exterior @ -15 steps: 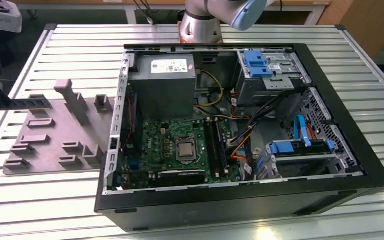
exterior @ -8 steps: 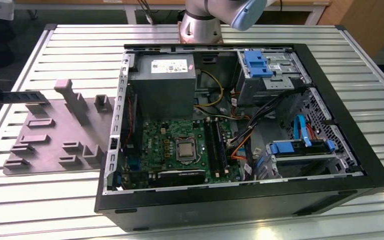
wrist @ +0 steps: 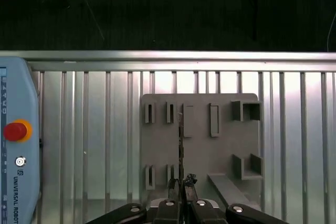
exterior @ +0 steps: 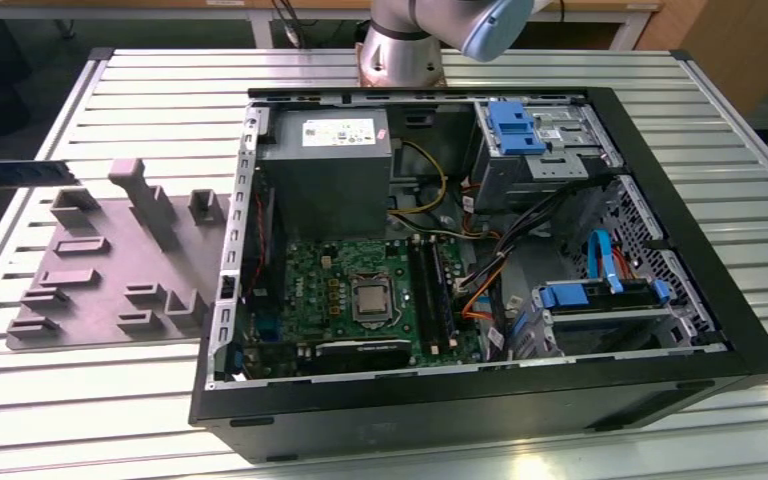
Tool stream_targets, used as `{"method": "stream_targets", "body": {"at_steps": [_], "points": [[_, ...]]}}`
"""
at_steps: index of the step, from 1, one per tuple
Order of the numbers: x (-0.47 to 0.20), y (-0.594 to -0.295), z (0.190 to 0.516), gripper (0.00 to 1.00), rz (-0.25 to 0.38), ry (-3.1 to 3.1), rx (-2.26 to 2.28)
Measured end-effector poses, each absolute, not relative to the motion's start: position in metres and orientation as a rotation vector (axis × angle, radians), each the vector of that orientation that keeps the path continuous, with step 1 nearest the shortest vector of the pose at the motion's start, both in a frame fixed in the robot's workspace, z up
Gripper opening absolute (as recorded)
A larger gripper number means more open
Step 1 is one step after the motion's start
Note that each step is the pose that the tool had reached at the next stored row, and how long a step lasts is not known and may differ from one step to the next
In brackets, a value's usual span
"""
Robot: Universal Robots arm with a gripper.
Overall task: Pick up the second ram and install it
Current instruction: 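Pick up the second ram and move it above second insertion slot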
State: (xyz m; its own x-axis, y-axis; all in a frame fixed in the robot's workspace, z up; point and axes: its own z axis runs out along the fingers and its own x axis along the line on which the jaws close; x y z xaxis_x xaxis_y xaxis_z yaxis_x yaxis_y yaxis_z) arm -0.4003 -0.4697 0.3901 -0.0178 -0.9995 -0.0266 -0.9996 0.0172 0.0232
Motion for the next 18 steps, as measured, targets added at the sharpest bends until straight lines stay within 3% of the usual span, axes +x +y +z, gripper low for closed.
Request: {"method": "stream_targets", "body": {"at_steps": [18], "points": [[-0.3934, -0.4696, 0.3953, 0.14, 0.055, 2.238, -2.200]]}}
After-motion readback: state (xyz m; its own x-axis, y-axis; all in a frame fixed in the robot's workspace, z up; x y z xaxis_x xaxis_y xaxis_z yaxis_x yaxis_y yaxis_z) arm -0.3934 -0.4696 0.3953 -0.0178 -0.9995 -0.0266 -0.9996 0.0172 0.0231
